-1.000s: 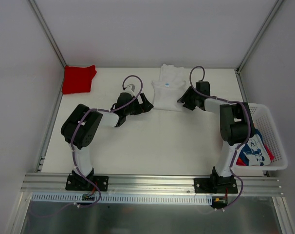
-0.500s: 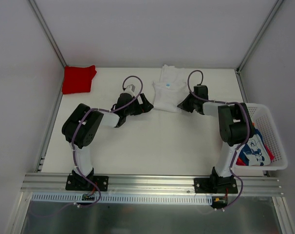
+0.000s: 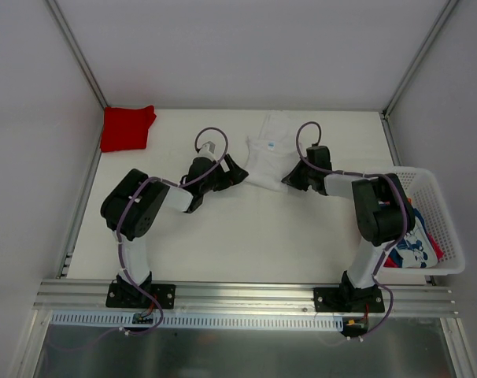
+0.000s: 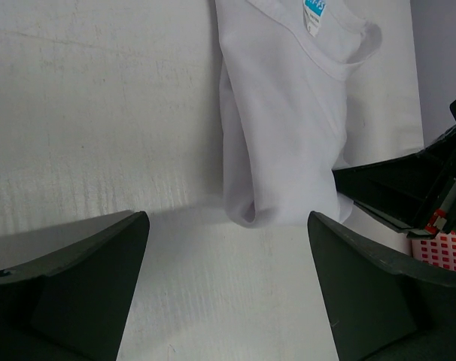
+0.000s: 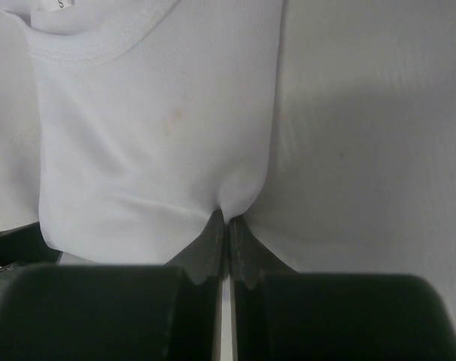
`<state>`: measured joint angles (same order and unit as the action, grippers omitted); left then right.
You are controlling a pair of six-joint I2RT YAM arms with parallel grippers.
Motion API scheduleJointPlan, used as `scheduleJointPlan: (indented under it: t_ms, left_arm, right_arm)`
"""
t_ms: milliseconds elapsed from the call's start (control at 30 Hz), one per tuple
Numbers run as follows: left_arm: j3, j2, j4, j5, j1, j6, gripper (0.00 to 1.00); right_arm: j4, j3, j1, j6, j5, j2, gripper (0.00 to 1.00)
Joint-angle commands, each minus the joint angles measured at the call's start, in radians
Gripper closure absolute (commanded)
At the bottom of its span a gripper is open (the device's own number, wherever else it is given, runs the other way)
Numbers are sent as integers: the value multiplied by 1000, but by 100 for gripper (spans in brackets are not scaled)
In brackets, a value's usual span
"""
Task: Fold and stack the t-shirts
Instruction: Fold the tshirt
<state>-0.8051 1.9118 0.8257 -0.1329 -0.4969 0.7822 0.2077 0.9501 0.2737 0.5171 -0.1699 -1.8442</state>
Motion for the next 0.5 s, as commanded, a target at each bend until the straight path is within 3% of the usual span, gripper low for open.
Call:
scheduleJointPlan:
  t_ms: [0, 300, 433, 467]
  left_arm:
    - [-5, 9, 3, 32, -32, 35, 13]
    - [-101, 139, 104, -42, -42, 144, 21]
    - [-103, 144, 105, -37, -42, 150, 36]
    - [-101, 142, 104, -34, -43, 149, 46]
  right_arm:
    - [-76, -48, 27, -3, 41, 33, 99]
    - [-103, -63, 32, -15, 70, 63, 99]
    - [-111, -59, 30, -22, 72, 63, 100]
    - [-111, -57, 32, -23, 72, 63, 99]
